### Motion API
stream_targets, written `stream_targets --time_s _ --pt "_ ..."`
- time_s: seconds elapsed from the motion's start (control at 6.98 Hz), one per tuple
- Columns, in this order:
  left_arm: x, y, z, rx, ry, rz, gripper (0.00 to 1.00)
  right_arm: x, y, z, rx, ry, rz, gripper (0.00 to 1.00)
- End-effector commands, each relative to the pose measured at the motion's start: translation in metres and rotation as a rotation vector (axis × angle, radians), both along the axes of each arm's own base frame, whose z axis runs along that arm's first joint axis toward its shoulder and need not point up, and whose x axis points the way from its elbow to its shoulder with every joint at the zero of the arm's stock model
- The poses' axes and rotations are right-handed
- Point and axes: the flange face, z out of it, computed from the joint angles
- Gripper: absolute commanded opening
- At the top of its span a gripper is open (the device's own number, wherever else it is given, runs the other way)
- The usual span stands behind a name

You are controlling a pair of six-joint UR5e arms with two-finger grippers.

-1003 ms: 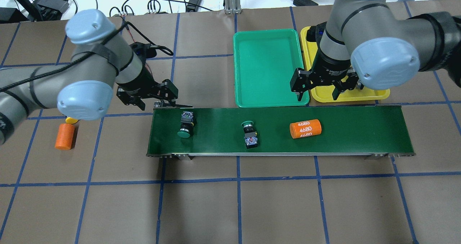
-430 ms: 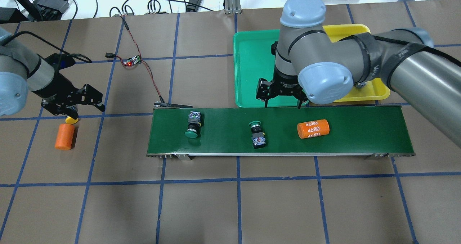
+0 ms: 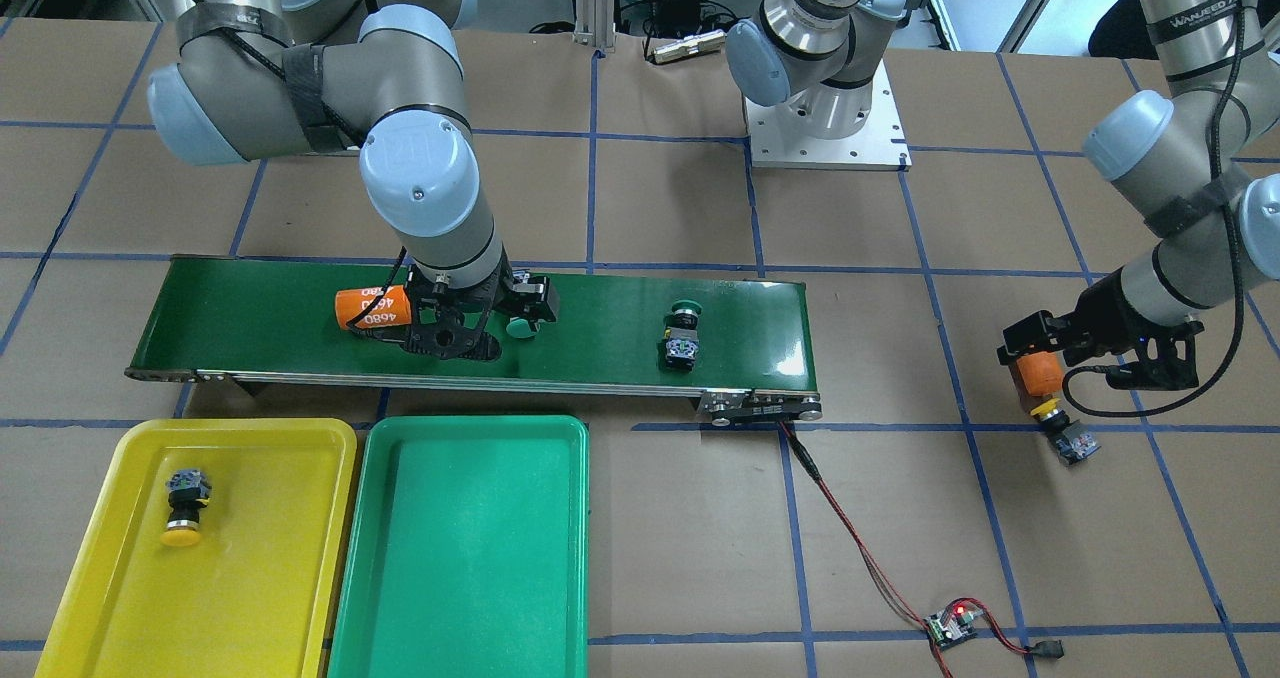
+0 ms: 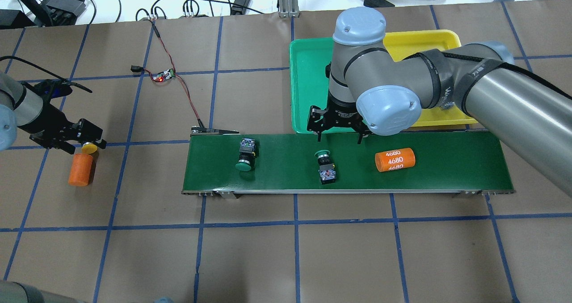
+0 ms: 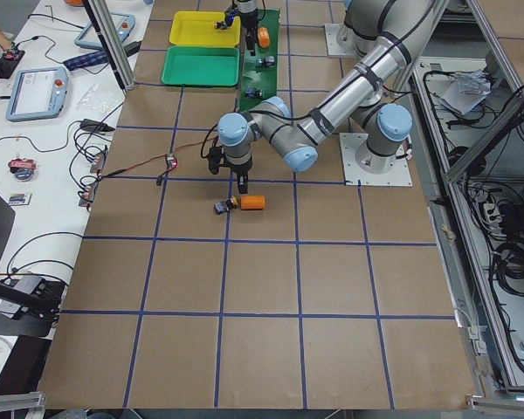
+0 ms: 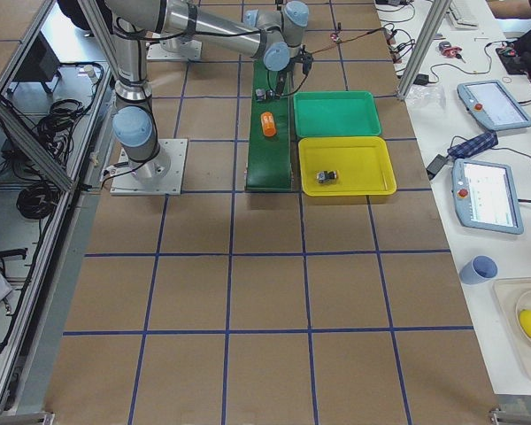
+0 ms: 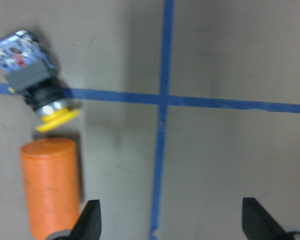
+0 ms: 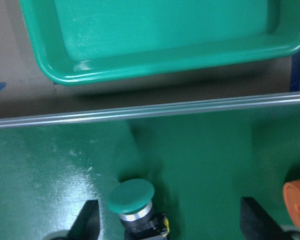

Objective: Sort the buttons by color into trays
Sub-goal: 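Grasp green button on belt with right while left grasps orange cylinder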

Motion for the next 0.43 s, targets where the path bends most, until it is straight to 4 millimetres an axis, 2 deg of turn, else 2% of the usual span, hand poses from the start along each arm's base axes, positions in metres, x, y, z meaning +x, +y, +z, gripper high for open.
stream_targets --time_s 0.0,0.14,0.29 --pt "0.035 0.008 -0.033 0.04 0.0 -0.021 1.0 -0.002 0.013 -0.025 0.035 0.001 0.007 1.0" --pt "0.036 0.007 -0.046 0.034 -0.005 -0.022 1.0 -0.003 0.016 -0.031 0.047 0.009 0.007 1.0" --pt "0.038 0.008 -0.056 0.02 -0.018 -0.031 0.7 -0.005 0.018 -0.039 0.07 0.016 -0.002 0.67"
